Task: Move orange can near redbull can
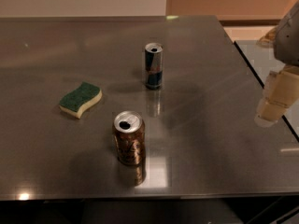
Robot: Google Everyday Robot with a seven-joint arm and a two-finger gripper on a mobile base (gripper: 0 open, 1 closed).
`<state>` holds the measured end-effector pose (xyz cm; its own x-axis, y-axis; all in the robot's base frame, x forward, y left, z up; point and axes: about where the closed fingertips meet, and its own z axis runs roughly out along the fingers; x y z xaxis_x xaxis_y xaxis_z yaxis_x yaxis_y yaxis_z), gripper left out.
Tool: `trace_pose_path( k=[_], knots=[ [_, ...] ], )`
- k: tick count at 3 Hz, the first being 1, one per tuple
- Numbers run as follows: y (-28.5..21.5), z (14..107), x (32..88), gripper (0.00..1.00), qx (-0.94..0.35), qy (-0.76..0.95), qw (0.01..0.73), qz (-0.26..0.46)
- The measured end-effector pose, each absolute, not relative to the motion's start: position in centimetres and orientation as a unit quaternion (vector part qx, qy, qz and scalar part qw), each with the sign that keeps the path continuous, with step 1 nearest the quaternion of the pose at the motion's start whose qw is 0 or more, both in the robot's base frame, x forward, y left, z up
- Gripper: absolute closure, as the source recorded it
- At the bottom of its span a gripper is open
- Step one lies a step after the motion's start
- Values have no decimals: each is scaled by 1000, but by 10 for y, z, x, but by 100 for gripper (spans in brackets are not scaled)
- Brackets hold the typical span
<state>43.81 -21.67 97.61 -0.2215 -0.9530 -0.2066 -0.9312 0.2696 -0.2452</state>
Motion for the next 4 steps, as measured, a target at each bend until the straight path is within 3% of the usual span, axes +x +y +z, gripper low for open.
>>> trace_pose_path(
  k=[2,4],
  knots=[
    [-211,977,439,0,-605,779,165,-27],
    [-164,966,442,0,-615,752,234,46]
  ],
)
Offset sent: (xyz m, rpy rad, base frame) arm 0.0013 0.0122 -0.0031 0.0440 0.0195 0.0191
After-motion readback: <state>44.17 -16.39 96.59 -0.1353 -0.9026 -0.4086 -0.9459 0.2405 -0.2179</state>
